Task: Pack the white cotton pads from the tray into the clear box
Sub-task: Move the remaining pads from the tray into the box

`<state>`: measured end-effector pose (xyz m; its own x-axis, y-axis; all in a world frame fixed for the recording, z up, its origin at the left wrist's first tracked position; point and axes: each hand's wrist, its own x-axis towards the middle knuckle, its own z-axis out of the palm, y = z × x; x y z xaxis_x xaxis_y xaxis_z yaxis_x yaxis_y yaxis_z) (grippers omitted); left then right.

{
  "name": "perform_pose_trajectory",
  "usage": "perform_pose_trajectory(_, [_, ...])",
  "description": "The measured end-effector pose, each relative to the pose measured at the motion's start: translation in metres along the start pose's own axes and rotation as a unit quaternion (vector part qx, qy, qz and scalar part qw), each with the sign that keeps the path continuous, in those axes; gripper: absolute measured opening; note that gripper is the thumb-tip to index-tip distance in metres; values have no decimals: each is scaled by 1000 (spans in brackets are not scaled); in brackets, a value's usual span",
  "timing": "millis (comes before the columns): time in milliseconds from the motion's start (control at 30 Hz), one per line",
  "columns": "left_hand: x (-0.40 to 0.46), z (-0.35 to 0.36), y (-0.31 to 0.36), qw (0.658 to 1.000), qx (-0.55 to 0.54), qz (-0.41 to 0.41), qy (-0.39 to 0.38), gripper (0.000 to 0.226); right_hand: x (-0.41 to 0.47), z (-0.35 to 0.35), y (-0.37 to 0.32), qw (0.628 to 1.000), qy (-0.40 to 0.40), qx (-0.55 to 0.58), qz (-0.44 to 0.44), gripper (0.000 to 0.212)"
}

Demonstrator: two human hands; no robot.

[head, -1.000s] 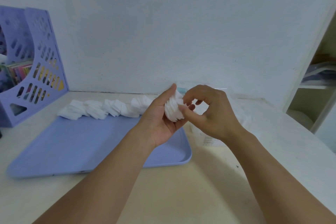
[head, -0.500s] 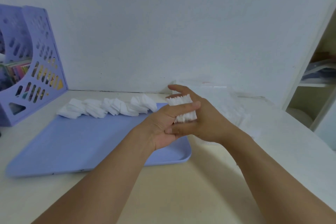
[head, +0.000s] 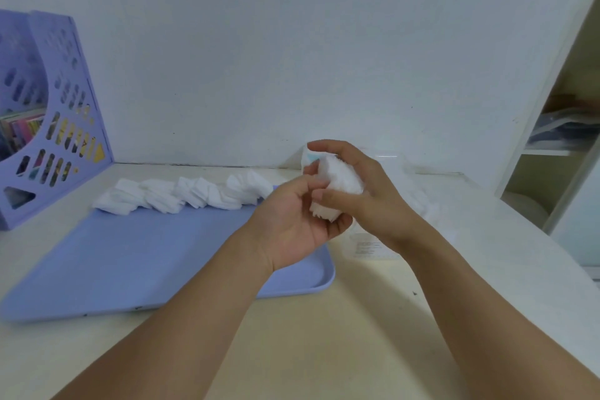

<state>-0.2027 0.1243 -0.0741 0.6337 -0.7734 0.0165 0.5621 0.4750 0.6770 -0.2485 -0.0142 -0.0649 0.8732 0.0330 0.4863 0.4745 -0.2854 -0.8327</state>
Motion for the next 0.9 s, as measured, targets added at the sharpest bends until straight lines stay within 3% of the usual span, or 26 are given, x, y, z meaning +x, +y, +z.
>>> perform_pose_trajectory(167, [12,1,-19,959,211,163,94,53,2,-13,-9,979,70,-126,142,69])
perform_pose_trajectory(233, [16,-2,-23,946,253,188,73,57,1,-18,-10,977,16,-145,157,48])
perform_pose_trajectory(300, [18,-6,-26,929,317,185,49,64,0,-24,-12,983,13,-111,149,29])
perform_pose_trajectory(367, [14,-9,-29,854,475,206,51,71,-1,-45,-14,981,79,-60,168,28])
perform_pose_trajectory(467, [5,-17,-39,655,711,257,7,79,-10,-88,-14,955,179,-85,221,34])
perform_pose_trajectory(500, [4,-17,-41,605,751,265,-8,75,-14,-99,-10,941,196,-124,248,36])
perform_pose_trajectory(567, [5,-17,-42,558,791,252,-12,58,-20,-112,-2,915,205,-183,295,41])
perform_pose_trajectory(700, [17,-29,-40,525,805,276,-2,21,-16,-105,5,899,151,-236,335,50])
perform_pose_trajectory(800, [22,-37,-40,536,811,236,-4,29,-12,-93,9,872,115,-324,349,60])
perform_pose_trajectory(900, [24,-34,-39,547,806,225,-2,38,-13,-88,17,818,82,-432,371,80])
